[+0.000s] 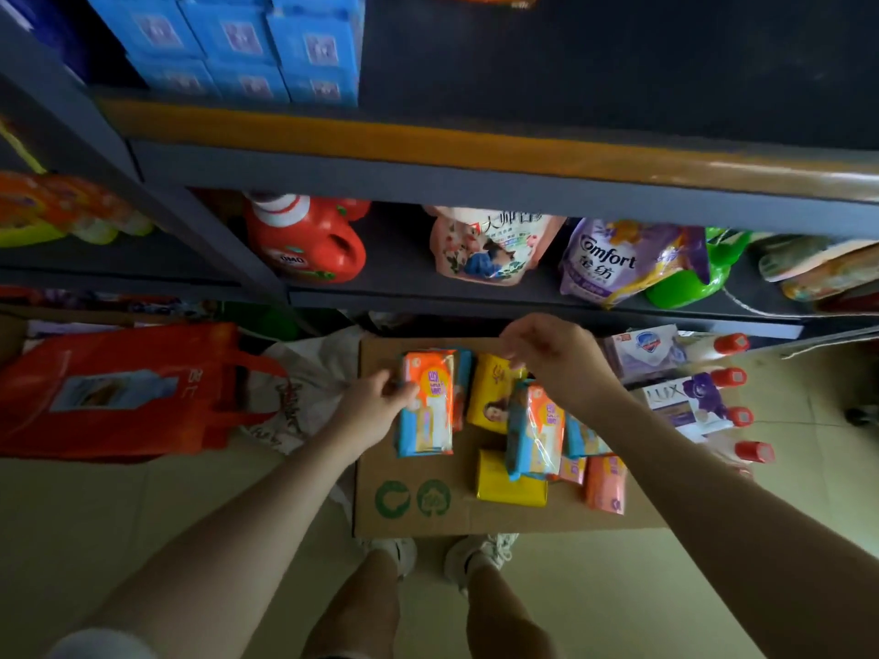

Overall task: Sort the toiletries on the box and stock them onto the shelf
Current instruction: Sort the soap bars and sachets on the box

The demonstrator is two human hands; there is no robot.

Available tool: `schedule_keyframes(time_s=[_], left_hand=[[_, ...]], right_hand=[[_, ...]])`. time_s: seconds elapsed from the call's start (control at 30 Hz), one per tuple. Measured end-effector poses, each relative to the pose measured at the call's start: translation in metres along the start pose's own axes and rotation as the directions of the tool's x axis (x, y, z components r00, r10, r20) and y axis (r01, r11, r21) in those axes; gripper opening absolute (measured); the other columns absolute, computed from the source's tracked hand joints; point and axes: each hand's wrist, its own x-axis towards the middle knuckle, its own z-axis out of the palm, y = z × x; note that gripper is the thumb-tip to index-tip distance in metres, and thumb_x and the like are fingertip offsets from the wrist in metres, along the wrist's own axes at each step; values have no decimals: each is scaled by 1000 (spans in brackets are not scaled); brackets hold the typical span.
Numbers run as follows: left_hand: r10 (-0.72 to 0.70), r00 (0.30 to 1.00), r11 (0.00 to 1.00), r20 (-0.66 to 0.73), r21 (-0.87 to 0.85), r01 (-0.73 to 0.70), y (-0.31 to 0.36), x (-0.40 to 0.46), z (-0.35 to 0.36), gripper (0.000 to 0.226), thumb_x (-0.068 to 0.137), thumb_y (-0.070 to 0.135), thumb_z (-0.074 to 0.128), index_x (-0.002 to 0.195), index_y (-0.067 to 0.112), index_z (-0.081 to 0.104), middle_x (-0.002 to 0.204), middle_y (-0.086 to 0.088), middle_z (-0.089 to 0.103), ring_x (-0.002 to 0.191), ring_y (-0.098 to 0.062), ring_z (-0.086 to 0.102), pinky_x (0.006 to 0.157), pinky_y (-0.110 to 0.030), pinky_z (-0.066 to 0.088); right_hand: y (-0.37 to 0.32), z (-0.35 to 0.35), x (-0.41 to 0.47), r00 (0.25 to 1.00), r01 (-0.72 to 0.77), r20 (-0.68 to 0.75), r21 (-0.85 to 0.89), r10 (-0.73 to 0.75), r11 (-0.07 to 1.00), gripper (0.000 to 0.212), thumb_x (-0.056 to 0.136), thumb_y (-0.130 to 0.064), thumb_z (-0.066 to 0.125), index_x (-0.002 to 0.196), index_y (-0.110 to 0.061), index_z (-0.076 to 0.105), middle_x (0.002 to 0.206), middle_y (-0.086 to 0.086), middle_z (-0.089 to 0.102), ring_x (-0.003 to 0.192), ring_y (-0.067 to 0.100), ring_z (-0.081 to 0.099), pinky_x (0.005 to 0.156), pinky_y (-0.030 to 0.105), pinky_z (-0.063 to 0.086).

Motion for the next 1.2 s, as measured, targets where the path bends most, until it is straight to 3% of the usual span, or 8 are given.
schedule_keyframes(time_s=[0.47,0.6,0.67,0.73,0.8,0.93,1.0,1.2], left_hand=[[11,992,948,-124,318,29,-7,38,51,37,97,28,46,126,7,54,119,-17,62,104,-30,60,86,-40,49],[-5,1000,999,-23,40,6,12,14,39,43,98,18,45,139,9,39,135,-10,52,119,-22,53,90,-25,44],[97,987,995,-129,27,-94,30,-3,19,41,97,12,45,137,8,41,132,-8,54,119,-20,53,87,-22,41],[363,857,931,-365,170,-322,56,-21,-7,35,92,5,51,126,7,53,117,-8,63,105,-22,61,85,-27,48],[604,617,797,-504,358,-487,90,-38,-36,30,88,5,54,118,4,58,109,-11,64,98,-22,60,85,-31,49],[862,161,497,-481,734,-463,151,-58,-100,28,91,19,57,112,0,60,109,-19,61,104,-27,49,92,-34,38],[895,129,442,-426,815,-374,167,-50,-127,33,91,28,59,112,3,60,110,-18,61,101,-32,52,87,-40,41],[928,329,268,-175,927,-263,173,-15,-147,43,75,33,74,107,6,64,95,-14,66,83,-35,63,72,-41,49]], right_hand=[[20,-8,20,989,133,40,191,-143,973,21,91,1,48,89,-15,61,74,-1,67,65,5,62,59,9,43],[-4,-19,13,982,166,55,219,-182,961,28,91,5,45,91,-18,60,77,-1,67,65,3,61,62,9,45],[-25,-32,8,972,224,28,215,-235,951,27,92,5,45,94,-18,59,79,-2,67,68,7,62,65,11,47],[-49,-48,4,955,294,-27,226,-296,929,24,93,3,46,96,-17,60,80,-2,67,69,8,63,68,15,50],[-73,-65,4,943,334,-108,275,-316,902,20,94,1,47,96,-15,59,79,-1,66,65,1,61,61,12,48],[-117,-85,20,860,460,-341,194,-379,867,13,90,-6,50,96,-16,57,79,-4,63,68,-2,58,65,14,46],[-134,-89,38,803,479,-428,53,-414,876,18,87,-5,49,101,-9,59,90,1,64,81,4,60,74,18,47],[-167,-95,114,798,348,-326,-437,-506,829,52,87,-3,41,139,-7,40,146,17,36,134,36,31,108,36,29]])
